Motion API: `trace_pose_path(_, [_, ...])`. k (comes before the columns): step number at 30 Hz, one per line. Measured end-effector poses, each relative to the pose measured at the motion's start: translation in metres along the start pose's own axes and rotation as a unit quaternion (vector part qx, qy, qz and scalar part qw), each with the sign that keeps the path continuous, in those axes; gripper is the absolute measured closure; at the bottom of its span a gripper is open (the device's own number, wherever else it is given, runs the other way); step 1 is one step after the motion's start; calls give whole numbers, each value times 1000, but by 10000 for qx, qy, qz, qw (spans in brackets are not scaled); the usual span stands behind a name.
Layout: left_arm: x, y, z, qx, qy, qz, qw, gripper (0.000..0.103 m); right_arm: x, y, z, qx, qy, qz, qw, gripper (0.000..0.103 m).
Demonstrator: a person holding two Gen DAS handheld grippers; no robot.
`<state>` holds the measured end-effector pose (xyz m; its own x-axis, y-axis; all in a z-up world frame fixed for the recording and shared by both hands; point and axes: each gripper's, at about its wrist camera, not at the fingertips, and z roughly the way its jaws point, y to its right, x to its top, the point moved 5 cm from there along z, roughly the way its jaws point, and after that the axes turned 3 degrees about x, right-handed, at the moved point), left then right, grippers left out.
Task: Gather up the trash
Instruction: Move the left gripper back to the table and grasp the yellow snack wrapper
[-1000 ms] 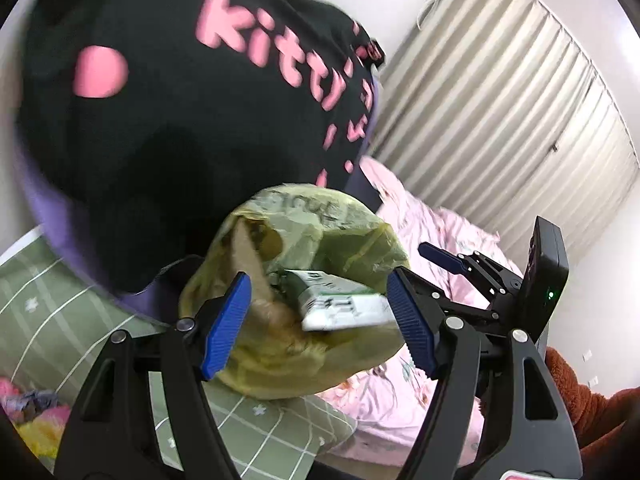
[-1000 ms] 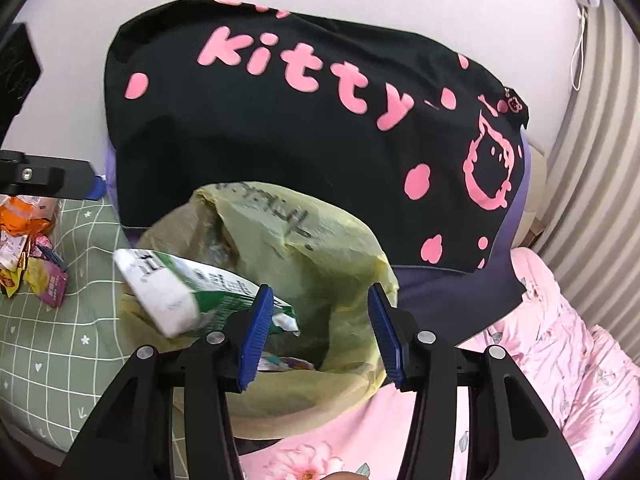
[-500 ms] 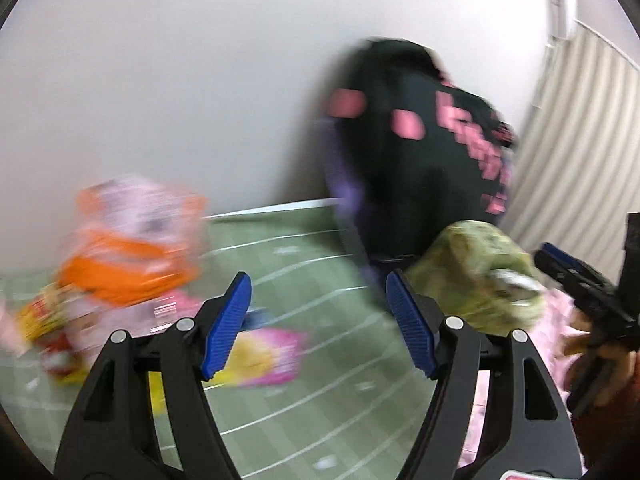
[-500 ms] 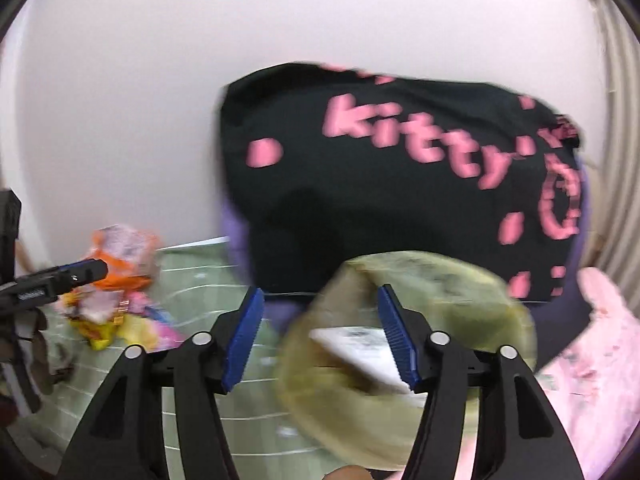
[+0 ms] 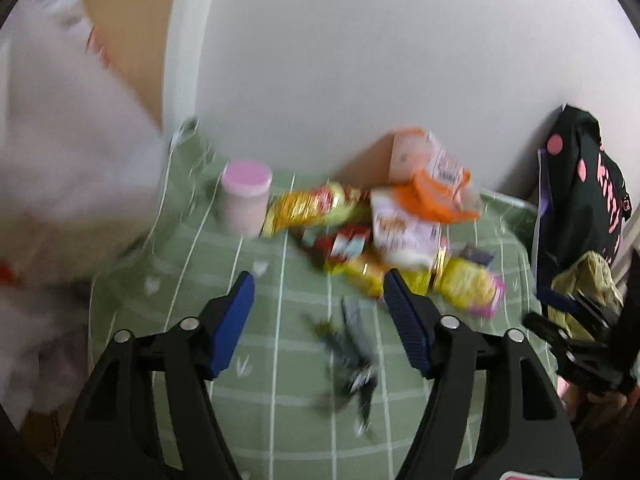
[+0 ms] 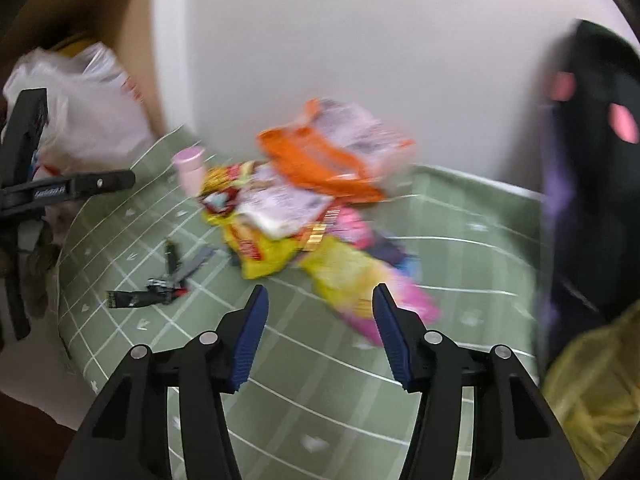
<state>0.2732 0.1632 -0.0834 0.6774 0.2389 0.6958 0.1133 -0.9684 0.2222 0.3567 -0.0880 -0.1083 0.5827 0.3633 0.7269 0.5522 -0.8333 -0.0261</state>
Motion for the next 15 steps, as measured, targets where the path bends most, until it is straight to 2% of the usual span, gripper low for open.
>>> trace_pose_path(2, [-15,-5,3,-1,-192,83,9998,47,3,-8,12,106,-39,-58,9999,52])
trace_pose_path(4, [-21,-3,7,43,-315,115,9994,50,8,-15,22,-21,-88,-178,9998,52])
trace_pose_path(6, [-16,-2,10,-67,-255,151,9995,50,12,-15,28,-120,-128,-256,9995,52])
trace_pose_path(11, [28,26,38,-451,-10,876,9951,50,15,-14,38,-139,-288,-228,9992,52])
trace_pose_path(15, [69,43,77,-453,53,1228,9914,50,3,-12,34,-210,-450,-324,9982,52])
